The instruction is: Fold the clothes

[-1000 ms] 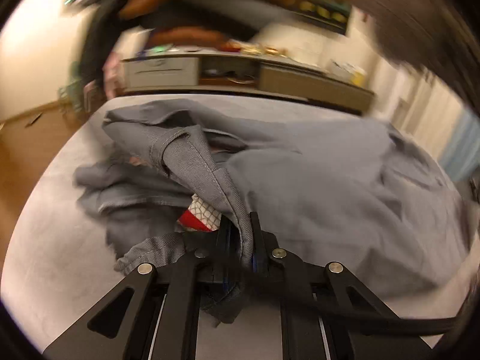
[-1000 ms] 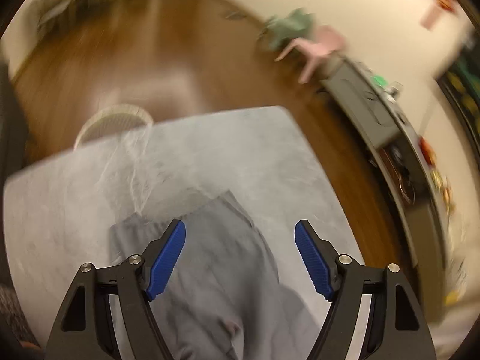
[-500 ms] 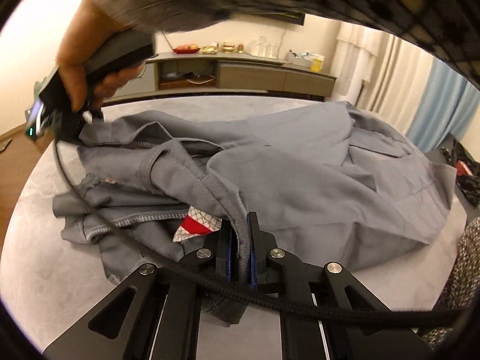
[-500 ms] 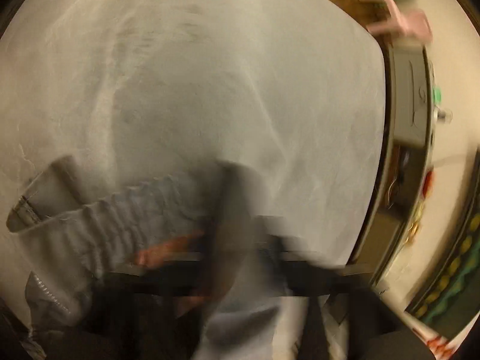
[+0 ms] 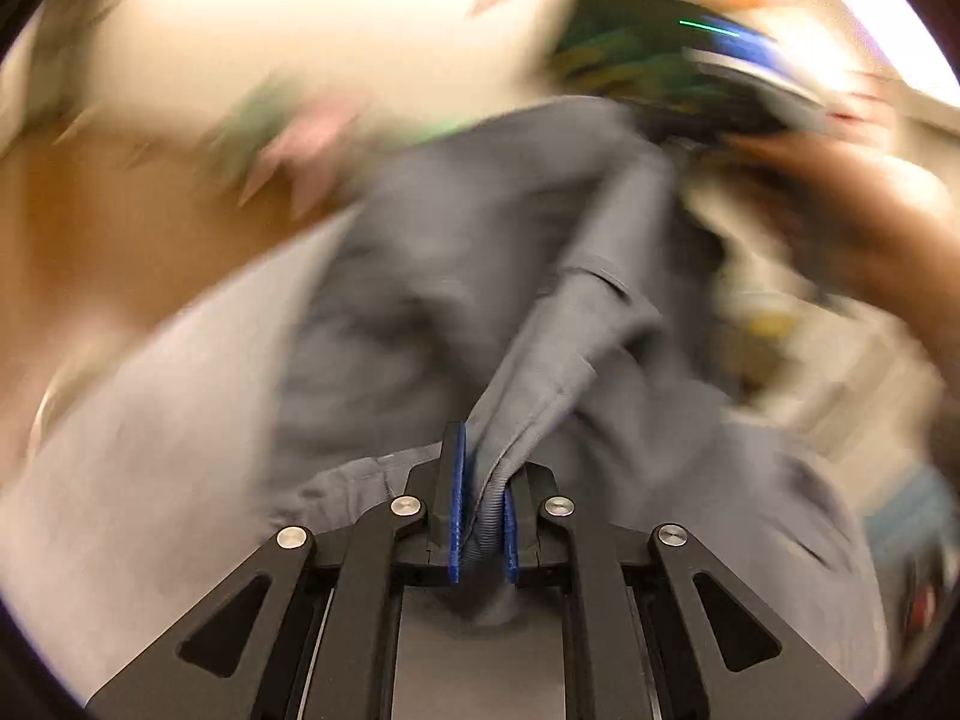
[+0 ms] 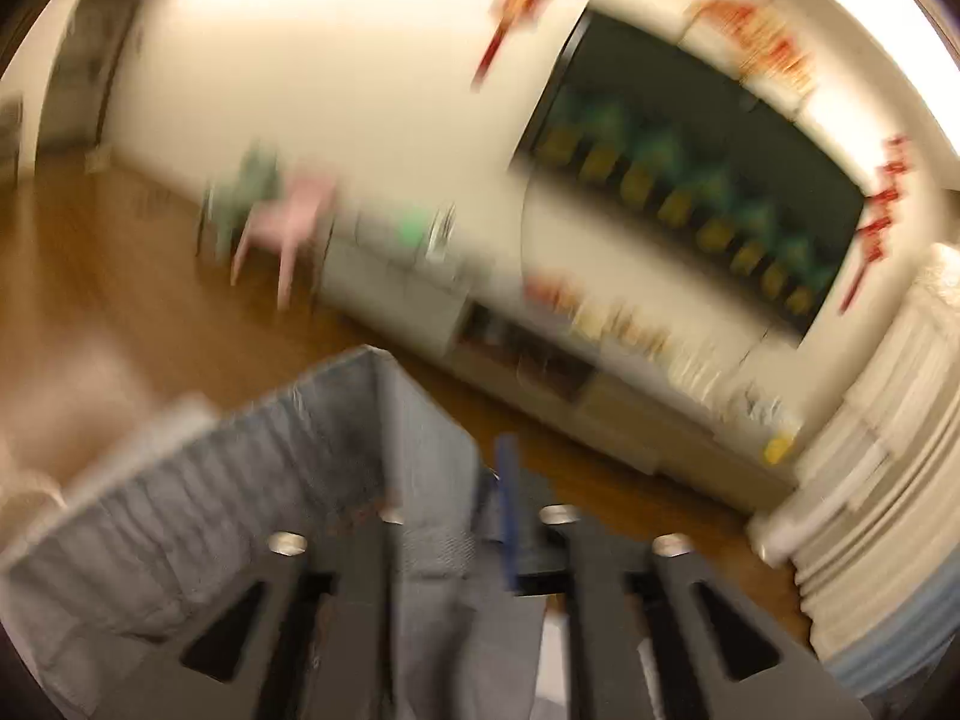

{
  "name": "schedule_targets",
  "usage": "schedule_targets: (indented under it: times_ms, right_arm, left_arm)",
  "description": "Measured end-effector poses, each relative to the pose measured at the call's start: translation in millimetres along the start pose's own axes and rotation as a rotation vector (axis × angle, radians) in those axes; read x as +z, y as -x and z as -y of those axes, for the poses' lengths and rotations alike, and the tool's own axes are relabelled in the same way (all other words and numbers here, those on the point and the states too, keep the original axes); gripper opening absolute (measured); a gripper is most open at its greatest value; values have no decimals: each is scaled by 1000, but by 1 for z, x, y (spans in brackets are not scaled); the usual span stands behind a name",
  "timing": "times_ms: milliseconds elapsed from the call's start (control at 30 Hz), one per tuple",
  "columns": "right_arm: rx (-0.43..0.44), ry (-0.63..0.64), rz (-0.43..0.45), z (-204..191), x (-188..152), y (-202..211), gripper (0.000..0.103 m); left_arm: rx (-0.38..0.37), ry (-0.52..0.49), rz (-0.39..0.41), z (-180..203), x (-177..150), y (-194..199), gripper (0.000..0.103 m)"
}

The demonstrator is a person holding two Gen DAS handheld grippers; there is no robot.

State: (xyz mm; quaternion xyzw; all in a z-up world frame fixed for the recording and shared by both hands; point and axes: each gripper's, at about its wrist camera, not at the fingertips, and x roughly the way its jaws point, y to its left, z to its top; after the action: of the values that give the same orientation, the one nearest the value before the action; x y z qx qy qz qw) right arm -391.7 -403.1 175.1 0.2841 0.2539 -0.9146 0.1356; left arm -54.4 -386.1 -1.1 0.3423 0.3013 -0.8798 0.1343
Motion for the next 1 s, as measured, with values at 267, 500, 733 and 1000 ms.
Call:
schedule_targets:
  times_ms: [267, 500, 733, 1000]
  right_arm:
    - [389, -17, -228, 13, -114, 16, 59]
    - [361, -40, -132, 120, -226, 76, 81]
    - [712, -280, -116, 141, -210, 96, 55]
    - [637, -459, 14, 117, -95, 53, 79]
  left_arm:
    - [150, 47, -50, -41, 6, 4, 17]
    - [65, -92, 14, 14, -2, 9, 36]
    - [-46, -112, 221, 51, -3, 48, 15]
    - [120, 325, -69, -55, 10, -24, 11]
